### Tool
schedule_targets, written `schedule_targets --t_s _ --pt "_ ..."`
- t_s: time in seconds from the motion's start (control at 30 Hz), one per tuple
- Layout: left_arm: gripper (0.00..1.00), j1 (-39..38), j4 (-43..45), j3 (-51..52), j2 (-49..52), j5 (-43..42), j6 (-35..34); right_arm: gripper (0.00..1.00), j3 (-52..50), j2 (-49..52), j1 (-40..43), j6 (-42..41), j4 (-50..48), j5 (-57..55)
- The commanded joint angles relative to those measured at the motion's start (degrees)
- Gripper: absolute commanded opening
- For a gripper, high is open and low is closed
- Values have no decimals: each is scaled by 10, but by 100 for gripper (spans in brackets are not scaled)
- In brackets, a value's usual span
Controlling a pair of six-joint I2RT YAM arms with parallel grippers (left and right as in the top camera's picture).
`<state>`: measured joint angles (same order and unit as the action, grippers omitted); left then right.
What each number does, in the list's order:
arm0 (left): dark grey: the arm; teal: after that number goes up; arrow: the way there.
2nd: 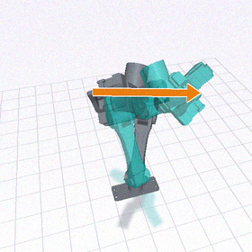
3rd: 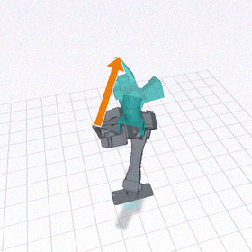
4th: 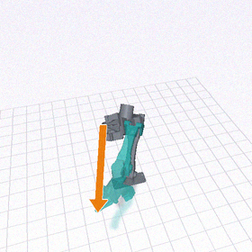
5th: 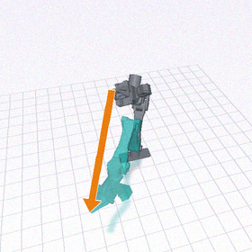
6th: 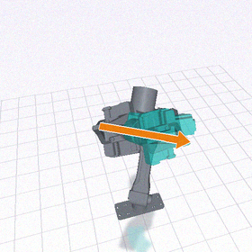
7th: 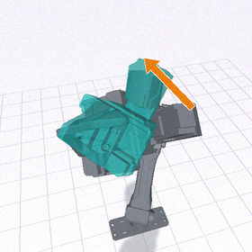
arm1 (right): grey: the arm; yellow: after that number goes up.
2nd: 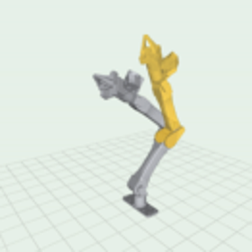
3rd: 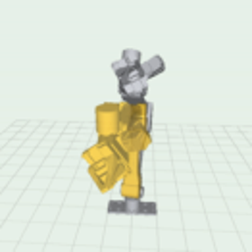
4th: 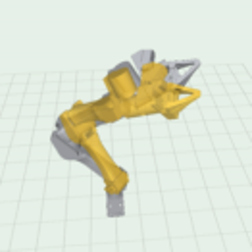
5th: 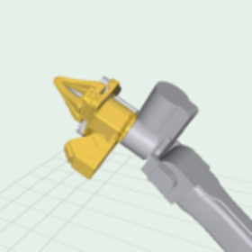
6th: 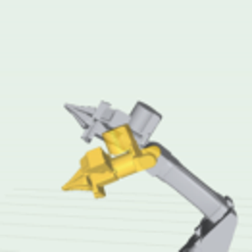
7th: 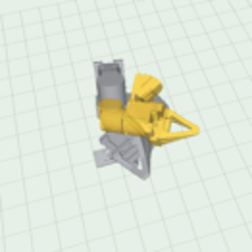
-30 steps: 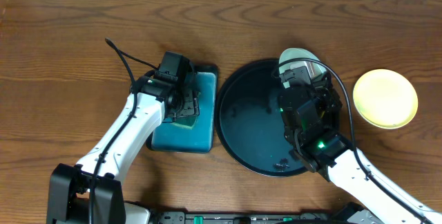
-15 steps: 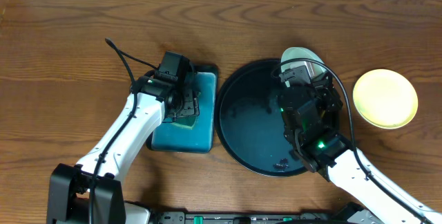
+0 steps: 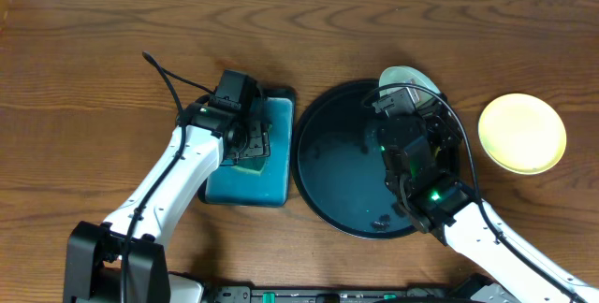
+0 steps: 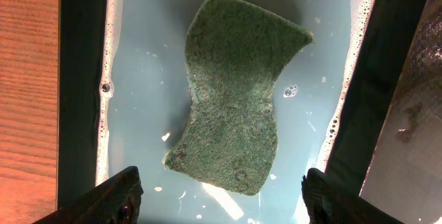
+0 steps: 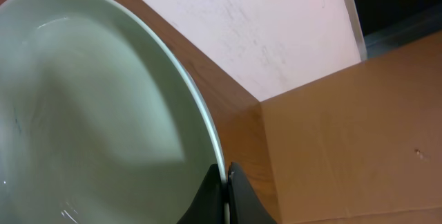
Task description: Clean dirty plates on tray and stack at the side
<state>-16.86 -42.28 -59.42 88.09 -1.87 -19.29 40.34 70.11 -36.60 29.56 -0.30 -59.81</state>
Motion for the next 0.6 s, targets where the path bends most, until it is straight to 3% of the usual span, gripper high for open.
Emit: schedule_targets --t_s 0.0,0.23,0.57 --pt "76 2 -3 4 -1 -3 0 1 2 -7 -4 -47 -2 -3" --pt "76 2 -3 4 -1 -3 0 1 2 -7 44 -294 72 51" --pt "76 2 -3 4 -1 -3 0 1 2 -7 250 -527 174 380"
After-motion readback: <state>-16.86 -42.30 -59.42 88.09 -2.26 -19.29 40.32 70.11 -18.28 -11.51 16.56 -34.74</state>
